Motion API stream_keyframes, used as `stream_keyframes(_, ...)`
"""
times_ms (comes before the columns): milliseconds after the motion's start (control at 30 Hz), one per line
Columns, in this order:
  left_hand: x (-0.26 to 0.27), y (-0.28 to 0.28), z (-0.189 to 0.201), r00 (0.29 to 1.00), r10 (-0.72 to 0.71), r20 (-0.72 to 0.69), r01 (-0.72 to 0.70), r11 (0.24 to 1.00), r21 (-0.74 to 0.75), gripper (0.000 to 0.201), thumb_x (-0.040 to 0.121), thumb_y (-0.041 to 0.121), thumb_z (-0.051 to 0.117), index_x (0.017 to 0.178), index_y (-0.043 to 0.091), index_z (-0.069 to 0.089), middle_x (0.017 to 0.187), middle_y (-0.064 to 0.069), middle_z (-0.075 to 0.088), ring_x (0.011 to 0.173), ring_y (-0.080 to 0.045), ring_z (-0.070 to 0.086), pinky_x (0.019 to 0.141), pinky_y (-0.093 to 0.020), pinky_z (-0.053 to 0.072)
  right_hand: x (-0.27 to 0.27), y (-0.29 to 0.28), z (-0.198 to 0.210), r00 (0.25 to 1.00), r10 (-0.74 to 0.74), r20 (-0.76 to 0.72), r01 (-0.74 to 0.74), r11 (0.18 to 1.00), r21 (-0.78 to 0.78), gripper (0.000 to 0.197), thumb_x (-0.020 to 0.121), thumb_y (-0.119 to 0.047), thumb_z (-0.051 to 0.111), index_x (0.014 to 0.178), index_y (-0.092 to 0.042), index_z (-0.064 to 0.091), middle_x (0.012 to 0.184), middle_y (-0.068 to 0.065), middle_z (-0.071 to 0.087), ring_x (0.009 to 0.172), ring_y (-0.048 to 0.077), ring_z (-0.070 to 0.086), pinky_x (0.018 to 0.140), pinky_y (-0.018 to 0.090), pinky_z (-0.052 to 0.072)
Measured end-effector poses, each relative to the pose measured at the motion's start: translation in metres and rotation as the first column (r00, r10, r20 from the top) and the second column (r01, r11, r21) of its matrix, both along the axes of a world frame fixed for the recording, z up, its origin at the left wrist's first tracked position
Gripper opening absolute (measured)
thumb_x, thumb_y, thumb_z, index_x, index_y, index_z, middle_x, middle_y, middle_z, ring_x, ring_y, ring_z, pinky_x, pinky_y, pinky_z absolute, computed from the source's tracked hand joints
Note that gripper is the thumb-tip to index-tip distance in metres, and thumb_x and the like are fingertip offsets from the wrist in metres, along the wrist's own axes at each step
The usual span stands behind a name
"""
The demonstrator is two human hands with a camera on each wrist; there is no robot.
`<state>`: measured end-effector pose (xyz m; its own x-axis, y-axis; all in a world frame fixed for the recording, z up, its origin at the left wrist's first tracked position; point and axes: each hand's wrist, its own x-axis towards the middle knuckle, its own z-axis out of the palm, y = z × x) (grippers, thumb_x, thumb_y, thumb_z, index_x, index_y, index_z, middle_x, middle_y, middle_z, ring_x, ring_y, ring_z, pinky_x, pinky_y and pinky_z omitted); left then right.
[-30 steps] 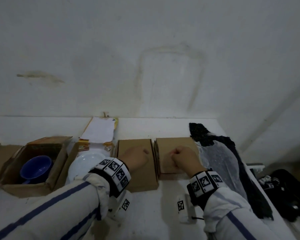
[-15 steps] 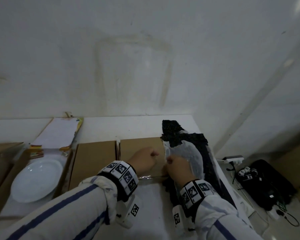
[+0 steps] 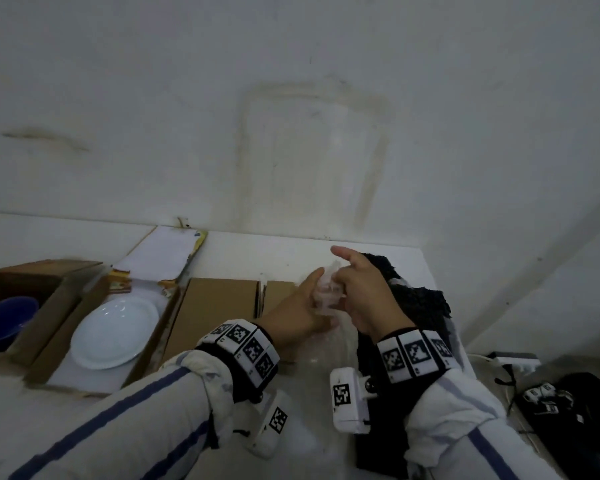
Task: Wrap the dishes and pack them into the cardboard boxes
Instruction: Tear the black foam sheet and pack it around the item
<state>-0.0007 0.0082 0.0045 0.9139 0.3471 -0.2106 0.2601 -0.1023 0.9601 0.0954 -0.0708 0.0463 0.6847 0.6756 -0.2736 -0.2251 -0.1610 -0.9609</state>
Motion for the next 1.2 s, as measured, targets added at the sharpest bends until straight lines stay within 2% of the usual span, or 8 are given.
stream_keyframes(133, -0.028, 0.028, 0.007, 0.966, 0.256, 0.021, -0.256, 0.957, 0.134, 0.008, 0.085, 0.009, 0.059, 0.092, 0.014, 0.061, 0.08, -0.001, 0.061, 0.068, -0.013, 0.057, 0.07, -0.033, 0.052, -0.019, 0.026, -0.008, 0.975, 0.052, 0.216, -0.031, 0.995, -0.096, 0.03, 0.084, 0.003, 0.044, 0.085, -0.013, 0.07, 0.086, 0.007, 0.062, 0.075, 0.018, 0.059, 0.072, 0.031, 0.051)
stream_keyframes(233, -0.059, 0.06, 0.01, 0.884, 0.467, -0.006, -0.459, 0.87, 0.183, 0.019, 0.089, 0.004, 0.053, 0.106, 0.008, 0.062, 0.09, -0.003, 0.064, 0.076, -0.015, 0.062, 0.069, -0.02, 0.053, -0.042, 0.05, -0.012, 0.671, 0.44, 0.597, -0.261, 0.894, -0.365, 0.025, 0.087, -0.012, 0.057, 0.11, -0.017, 0.066, 0.102, -0.009, 0.053, 0.096, 0.003, 0.052, 0.075, 0.007, 0.039)
stream_keyframes(367, -0.106, 0.108, 0.009, 0.77, 0.633, -0.078, -0.637, 0.77, -0.035, 0.014, 0.09, 0.013, 0.058, 0.1, 0.005, 0.062, 0.103, -0.015, 0.068, 0.094, -0.027, 0.065, 0.091, -0.041, 0.053, -0.083, 0.094, -0.021, 0.382, 0.791, 0.478, -0.52, 0.612, -0.596, 0.081, 0.081, -0.01, 0.063, 0.148, -0.026, 0.02, 0.156, -0.001, 0.009, 0.145, 0.014, 0.008, 0.112, 0.024, 0.02)
stream_keyframes(433, -0.127, 0.129, 0.008, 0.754, 0.644, -0.127, -0.656, 0.742, -0.138, 0.023, 0.09, 0.014, 0.058, 0.108, -0.001, 0.063, 0.1, -0.014, 0.067, 0.093, -0.028, 0.065, 0.092, -0.044, 0.052, -0.109, 0.12, -0.025, 0.35, 0.744, 0.569, -0.508, 0.661, -0.552, 0.073, 0.086, -0.01, 0.06, 0.148, -0.019, 0.023, 0.153, 0.003, 0.022, 0.143, 0.017, 0.02, 0.114, 0.025, 0.023)
stream_keyframes(533, -0.156, 0.156, 0.012, 0.793, 0.591, -0.147, -0.608, 0.781, -0.146, 0.025, 0.091, 0.019, 0.058, 0.105, -0.002, 0.064, 0.1, -0.016, 0.064, 0.095, -0.031, 0.063, 0.091, -0.042, 0.052, -0.137, 0.156, -0.023, 0.421, 0.615, 0.667, -0.337, 0.789, -0.514, 0.035, 0.094, -0.017, 0.05, 0.128, -0.014, 0.051, 0.129, 0.006, 0.056, 0.117, 0.023, 0.054, 0.092, 0.023, 0.04)
stream_keyframes(700, -0.203, 0.191, 0.015, 0.91, 0.383, -0.157, -0.381, 0.924, 0.043, 0.014, 0.087, 0.014, 0.062, 0.1, 0.01, 0.063, 0.094, -0.004, 0.062, 0.083, -0.015, 0.057, 0.064, -0.022, 0.041, -0.159, 0.201, -0.026, 0.472, 0.541, 0.696, -0.15, 0.828, -0.541, 0.027, 0.093, -0.021, 0.048, 0.115, -0.01, 0.058, 0.116, 0.012, 0.062, 0.106, 0.028, 0.057, 0.07, 0.022, 0.032)
stream_keyframes(933, -0.242, 0.223, -0.018, 0.91, 0.238, -0.34, -0.015, 0.838, 0.546, 0.006, 0.086, 0.012, 0.061, 0.09, 0.008, 0.059, 0.09, -0.01, 0.06, 0.08, -0.017, 0.052, 0.069, -0.023, 0.043, -0.198, 0.219, -0.057, 0.499, 0.727, 0.472, -0.504, 0.686, -0.524, 0.05, 0.076, -0.013, 0.067, 0.123, -0.014, 0.049, 0.1, -0.001, 0.048, 0.094, 0.021, 0.055, 0.068, 0.025, 0.042)
stream_keyframes(1200, -0.268, 0.215, -0.058, 0.794, 0.004, -0.608, 0.327, 0.841, 0.432, 0.041, 0.081, 0.02, 0.07, 0.119, 0.02, 0.054, 0.122, -0.003, 0.05, 0.109, -0.022, 0.053, 0.091, -0.029, 0.046, -0.232, 0.207, -0.085, 0.066, 0.954, 0.293, -0.444, 0.292, -0.847, 0.02, 0.081, -0.008, 0.059, 0.099, -0.015, 0.063, 0.103, 0.008, 0.063, 0.088, 0.019, 0.052, 0.074, 0.025, 0.041)
